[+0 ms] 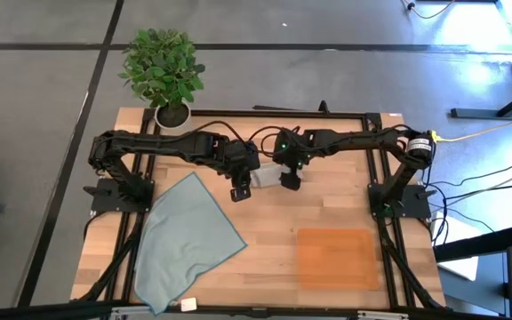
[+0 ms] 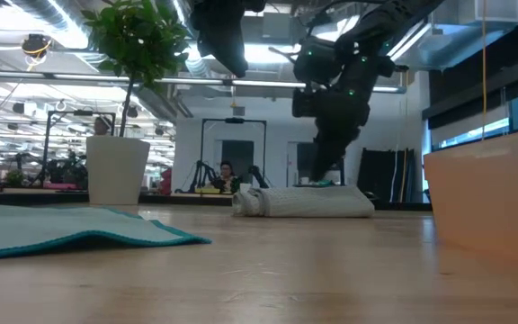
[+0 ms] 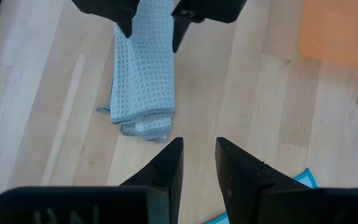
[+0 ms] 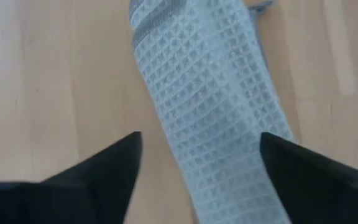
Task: Roll microfiber towels into tight, uniform cylinder then place into a basket
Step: Put the rolled gray microfiber towel into the orange bin
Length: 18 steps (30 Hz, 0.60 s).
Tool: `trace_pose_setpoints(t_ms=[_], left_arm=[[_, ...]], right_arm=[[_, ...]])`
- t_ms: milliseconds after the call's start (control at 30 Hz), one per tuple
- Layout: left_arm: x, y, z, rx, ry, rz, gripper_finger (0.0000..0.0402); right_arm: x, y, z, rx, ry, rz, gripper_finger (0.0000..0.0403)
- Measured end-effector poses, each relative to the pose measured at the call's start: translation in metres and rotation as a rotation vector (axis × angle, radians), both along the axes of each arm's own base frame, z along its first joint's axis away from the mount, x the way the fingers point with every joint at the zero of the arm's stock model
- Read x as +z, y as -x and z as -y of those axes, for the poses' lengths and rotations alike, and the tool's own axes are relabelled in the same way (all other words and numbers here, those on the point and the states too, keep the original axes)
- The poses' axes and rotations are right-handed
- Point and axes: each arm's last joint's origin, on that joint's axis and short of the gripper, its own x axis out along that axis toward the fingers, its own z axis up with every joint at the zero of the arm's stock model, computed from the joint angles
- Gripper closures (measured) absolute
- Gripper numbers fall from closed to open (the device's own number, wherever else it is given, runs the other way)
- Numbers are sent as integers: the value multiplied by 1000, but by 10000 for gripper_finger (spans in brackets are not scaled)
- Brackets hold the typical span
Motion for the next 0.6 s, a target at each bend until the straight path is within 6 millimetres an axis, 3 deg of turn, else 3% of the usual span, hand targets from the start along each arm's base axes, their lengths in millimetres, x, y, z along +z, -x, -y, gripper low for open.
trace_pose_setpoints(t_ms=[100, 167, 467, 600], left_arm=[[0, 0, 0, 0, 0, 0, 318], [0, 0, 0, 0, 0, 0, 318], [0, 0, 0, 0, 0, 0, 318], [0, 0, 0, 0, 0, 0, 318]], right_arm=[[1, -1, 1, 10, 39, 10, 24], [1, -2, 2, 11, 67, 15, 9], [3, -5, 3, 114, 132, 53, 5], [-8, -10, 4, 164, 121, 45, 3]])
